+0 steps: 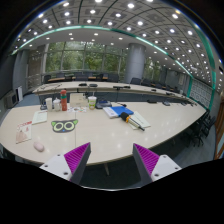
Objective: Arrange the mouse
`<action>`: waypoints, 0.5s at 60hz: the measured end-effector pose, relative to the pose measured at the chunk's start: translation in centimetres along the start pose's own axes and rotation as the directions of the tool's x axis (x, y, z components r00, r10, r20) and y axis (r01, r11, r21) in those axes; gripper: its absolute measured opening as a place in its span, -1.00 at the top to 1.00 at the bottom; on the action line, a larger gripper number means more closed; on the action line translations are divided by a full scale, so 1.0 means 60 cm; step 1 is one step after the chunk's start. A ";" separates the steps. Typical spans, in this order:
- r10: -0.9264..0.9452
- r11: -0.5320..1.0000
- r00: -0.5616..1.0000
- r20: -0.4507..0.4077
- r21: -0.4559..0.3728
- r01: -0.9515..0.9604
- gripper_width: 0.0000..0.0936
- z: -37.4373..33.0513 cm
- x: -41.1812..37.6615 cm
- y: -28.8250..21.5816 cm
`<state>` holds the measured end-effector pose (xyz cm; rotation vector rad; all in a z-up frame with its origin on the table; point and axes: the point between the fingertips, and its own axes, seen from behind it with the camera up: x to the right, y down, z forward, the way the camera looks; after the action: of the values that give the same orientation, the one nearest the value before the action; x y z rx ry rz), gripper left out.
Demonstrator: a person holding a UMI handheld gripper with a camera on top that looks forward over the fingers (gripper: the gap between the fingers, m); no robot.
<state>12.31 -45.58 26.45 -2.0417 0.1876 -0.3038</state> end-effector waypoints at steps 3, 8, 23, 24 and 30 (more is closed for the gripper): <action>0.006 1.000 1.000 0.011 -0.003 -0.006 -0.83 -0.007 -0.007 0.004; 0.005 1.000 1.000 0.029 -0.019 -0.005 -0.83 -0.004 -0.023 0.029; -0.029 0.996 0.990 0.137 -0.081 0.041 -0.82 -0.005 -0.139 0.137; -0.034 0.995 0.988 0.148 -0.085 0.047 -0.82 -0.003 -0.152 0.145; -0.062 0.991 0.976 0.211 -0.104 0.085 -0.82 0.013 -0.248 0.198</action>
<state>-1.75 -46.59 13.61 -2.1793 -0.0004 -0.1265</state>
